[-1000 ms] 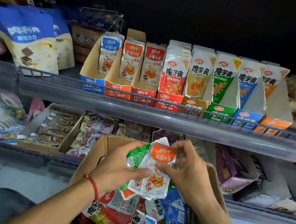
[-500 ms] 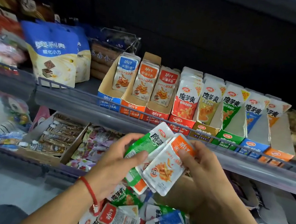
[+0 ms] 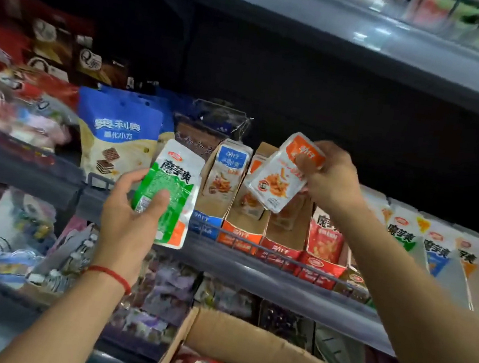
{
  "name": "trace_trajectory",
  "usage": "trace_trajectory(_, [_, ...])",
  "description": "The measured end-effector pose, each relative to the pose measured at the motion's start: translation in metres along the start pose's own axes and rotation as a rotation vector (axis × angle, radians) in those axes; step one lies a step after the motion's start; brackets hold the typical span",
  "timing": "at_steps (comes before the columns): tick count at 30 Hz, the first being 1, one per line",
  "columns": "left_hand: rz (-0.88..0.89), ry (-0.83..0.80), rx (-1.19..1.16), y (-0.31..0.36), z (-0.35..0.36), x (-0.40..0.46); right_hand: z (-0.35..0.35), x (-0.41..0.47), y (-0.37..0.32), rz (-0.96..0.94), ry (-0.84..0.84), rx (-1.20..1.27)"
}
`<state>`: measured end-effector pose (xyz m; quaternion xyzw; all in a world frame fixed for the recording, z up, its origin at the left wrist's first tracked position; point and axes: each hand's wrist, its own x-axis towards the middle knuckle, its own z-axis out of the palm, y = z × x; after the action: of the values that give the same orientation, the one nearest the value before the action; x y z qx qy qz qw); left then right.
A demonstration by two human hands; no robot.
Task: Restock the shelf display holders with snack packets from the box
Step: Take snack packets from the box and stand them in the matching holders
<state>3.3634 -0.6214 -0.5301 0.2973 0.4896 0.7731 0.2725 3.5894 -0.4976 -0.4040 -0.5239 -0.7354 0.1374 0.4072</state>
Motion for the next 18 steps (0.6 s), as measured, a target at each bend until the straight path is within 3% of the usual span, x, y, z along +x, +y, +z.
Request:
trace_trajectory(4, [-0.012,0.030,-0.022,-0.007,-0.008,0.009,0.030,0.029,-0.002,0.030,-0.064,-0.199])
trace_trajectory(10, [-0.063,0.002,-0.089,-0.006,-0.002,0.010,0.060,0.034,0.008,0.068,-0.081,-0.150])
trace_trajectory(18, [-0.088,-0.047,-0.092,-0.003,0.007,0.002,0.063,0.027,0.024,-0.099,-0.242,-0.467])
